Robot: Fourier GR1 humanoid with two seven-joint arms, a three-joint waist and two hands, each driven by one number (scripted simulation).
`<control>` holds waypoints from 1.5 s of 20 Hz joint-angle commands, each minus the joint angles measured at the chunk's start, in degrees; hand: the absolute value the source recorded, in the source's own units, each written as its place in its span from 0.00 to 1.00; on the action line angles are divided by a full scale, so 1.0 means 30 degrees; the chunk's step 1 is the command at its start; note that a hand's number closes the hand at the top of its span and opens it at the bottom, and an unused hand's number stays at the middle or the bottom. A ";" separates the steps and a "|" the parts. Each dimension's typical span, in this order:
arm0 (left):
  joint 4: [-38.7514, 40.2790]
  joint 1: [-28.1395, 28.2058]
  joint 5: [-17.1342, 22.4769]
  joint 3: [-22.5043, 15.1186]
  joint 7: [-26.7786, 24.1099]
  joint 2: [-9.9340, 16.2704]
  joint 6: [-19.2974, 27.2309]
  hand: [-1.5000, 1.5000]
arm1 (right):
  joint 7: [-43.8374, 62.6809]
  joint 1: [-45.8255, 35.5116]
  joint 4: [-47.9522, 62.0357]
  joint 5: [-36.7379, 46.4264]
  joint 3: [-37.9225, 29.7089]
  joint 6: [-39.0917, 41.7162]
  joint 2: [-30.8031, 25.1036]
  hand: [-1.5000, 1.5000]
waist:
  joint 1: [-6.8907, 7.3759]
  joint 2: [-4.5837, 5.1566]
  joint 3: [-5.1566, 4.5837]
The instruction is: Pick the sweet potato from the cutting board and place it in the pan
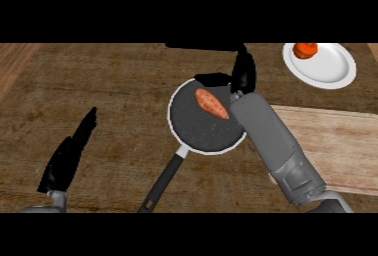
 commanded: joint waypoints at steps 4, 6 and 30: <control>0.0332 0.0766 0.0068 0.0478 -0.0277 -0.0093 0.0226 0.50 | -0.2338 0.0485 0.0209 -0.1621 -0.2811 -0.2943 -0.0645 0.00 | -0.1055 -0.0227 -0.0016; 0.0499 0.1104 0.0075 0.0950 -0.1054 0.0086 0.0364 0.50 | -0.3466 0.1168 -0.0245 -0.2021 -0.3339 -0.3379 -0.0577 0.00 | -0.1135 -0.0280 -0.0022; 0.0125 0.1360 -0.0669 0.1439 -0.0651 -0.0755 0.0039 0.50 | -0.3679 1.7704 -1.6857 -0.5207 -0.5029 0.6427 -0.7692 0.00 | -0.1588 -0.0427 -0.0034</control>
